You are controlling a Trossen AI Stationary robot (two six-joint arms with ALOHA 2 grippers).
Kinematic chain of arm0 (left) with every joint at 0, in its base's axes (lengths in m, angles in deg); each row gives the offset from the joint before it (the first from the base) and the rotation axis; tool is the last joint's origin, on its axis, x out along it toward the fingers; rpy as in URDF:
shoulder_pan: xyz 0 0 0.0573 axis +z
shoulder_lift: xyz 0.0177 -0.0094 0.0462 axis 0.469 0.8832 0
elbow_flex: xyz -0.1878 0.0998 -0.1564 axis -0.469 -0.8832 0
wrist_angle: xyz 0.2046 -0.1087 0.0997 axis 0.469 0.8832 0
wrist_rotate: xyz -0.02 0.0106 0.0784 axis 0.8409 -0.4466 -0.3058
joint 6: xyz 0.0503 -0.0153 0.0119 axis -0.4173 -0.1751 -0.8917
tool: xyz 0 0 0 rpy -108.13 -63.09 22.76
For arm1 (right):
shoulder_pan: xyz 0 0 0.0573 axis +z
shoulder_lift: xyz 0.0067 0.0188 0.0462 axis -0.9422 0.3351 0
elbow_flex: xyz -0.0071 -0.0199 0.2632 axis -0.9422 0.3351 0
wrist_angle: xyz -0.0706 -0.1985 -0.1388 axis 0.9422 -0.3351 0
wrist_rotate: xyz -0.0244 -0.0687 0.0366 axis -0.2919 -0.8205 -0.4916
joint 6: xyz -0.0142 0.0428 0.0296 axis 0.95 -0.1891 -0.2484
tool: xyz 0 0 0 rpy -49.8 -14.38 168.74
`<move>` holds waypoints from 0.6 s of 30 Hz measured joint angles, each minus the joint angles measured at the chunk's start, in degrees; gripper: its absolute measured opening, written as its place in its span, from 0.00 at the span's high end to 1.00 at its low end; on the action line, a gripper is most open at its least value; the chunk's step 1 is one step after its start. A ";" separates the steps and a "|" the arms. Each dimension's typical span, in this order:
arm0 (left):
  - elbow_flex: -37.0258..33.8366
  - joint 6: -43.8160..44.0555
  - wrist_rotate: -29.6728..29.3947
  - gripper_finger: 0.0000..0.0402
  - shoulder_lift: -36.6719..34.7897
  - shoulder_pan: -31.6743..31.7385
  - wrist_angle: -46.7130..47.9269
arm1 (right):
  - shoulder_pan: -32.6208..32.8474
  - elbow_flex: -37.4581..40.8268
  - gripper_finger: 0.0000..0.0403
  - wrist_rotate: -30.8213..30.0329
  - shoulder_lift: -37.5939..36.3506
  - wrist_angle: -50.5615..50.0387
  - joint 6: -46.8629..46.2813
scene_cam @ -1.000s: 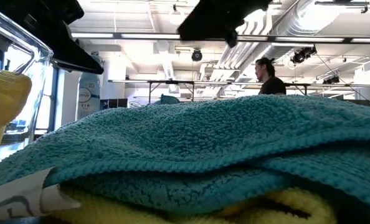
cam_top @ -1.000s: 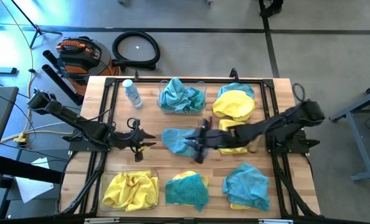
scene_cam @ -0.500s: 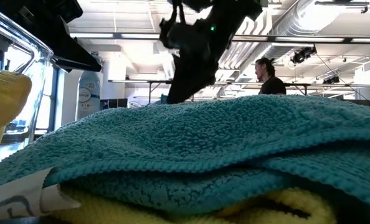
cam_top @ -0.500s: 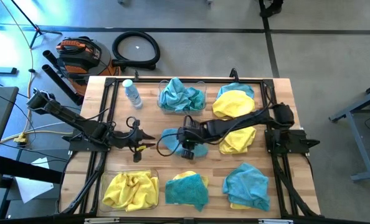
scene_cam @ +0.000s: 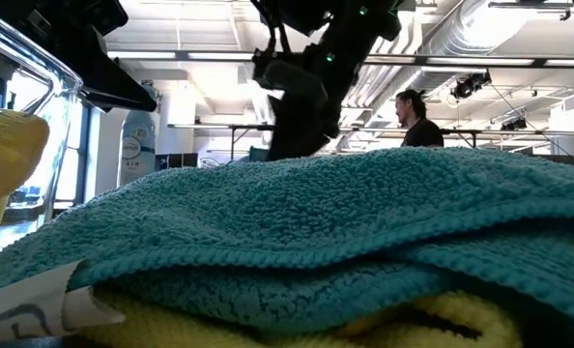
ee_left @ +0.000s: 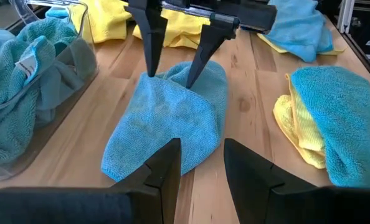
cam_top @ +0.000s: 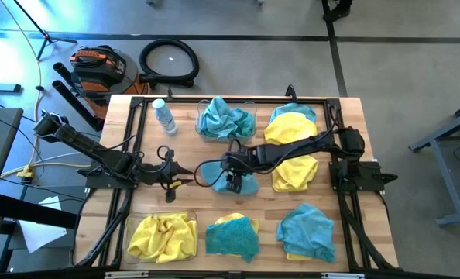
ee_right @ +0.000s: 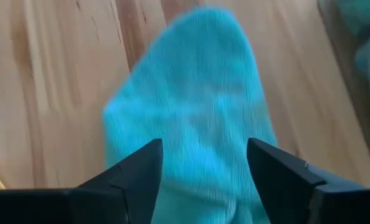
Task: Sort microfiber towel by color & place in baskets
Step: Put the blue microfiber towel into the top transparent bin
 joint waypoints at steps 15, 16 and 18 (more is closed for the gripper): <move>0.00 -2.16 -1.21 0.72 0.00 0.02 -0.52 | 1.22 15.59 0.42 -0.66 -0.30 10.18 -10.44; 0.00 -2.16 -1.49 0.72 0.00 0.02 -0.52 | 1.26 16.51 0.42 -0.93 -0.39 11.65 -10.20; 0.00 -2.14 -1.86 0.73 0.01 0.02 -0.52 | 1.26 17.71 0.45 -1.80 -0.42 13.88 -9.88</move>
